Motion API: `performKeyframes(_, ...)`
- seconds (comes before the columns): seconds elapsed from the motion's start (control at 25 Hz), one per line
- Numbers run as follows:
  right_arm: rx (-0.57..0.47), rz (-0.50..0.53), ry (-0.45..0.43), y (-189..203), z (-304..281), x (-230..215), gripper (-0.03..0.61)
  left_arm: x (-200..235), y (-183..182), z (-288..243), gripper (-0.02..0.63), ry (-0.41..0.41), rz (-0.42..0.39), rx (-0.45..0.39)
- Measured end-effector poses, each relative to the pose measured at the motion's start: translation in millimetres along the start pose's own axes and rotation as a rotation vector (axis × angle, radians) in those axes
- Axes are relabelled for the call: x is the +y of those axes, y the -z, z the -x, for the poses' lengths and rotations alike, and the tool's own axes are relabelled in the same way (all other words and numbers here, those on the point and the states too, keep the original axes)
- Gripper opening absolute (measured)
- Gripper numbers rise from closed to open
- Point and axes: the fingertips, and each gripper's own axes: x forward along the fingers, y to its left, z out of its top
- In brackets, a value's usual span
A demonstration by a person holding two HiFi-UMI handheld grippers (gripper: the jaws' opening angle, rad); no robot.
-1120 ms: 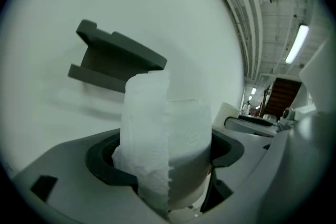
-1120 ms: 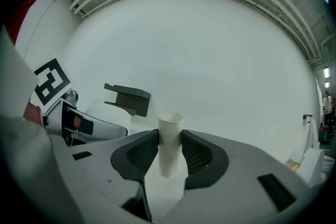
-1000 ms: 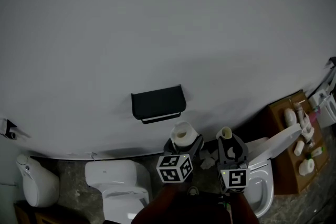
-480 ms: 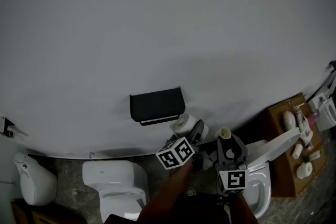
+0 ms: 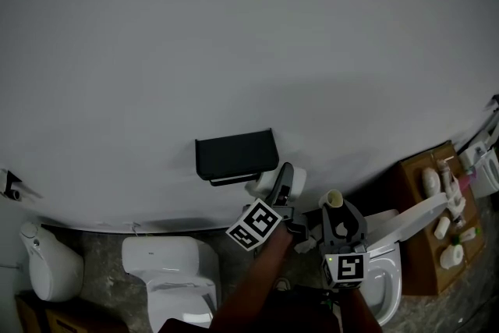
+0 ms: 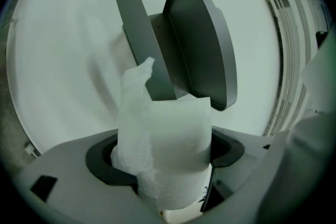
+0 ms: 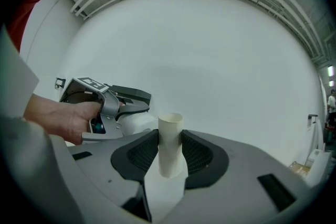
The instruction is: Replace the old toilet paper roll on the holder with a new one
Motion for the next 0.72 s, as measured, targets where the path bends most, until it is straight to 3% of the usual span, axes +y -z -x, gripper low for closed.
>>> performKeyframes(0.24,-0.011,-0.004,-0.015,-2.0,-3.5,9.2,0.150,-5.4,-12.8,8.4,0.422,0.091,0.091,-0.053)
performKeyframes(0.72,-0.038,0.005,-0.045,-11.1,-7.6,23.5,0.150,6.9,-46.2,18.3,0.422,0.111,0.225,-0.176)
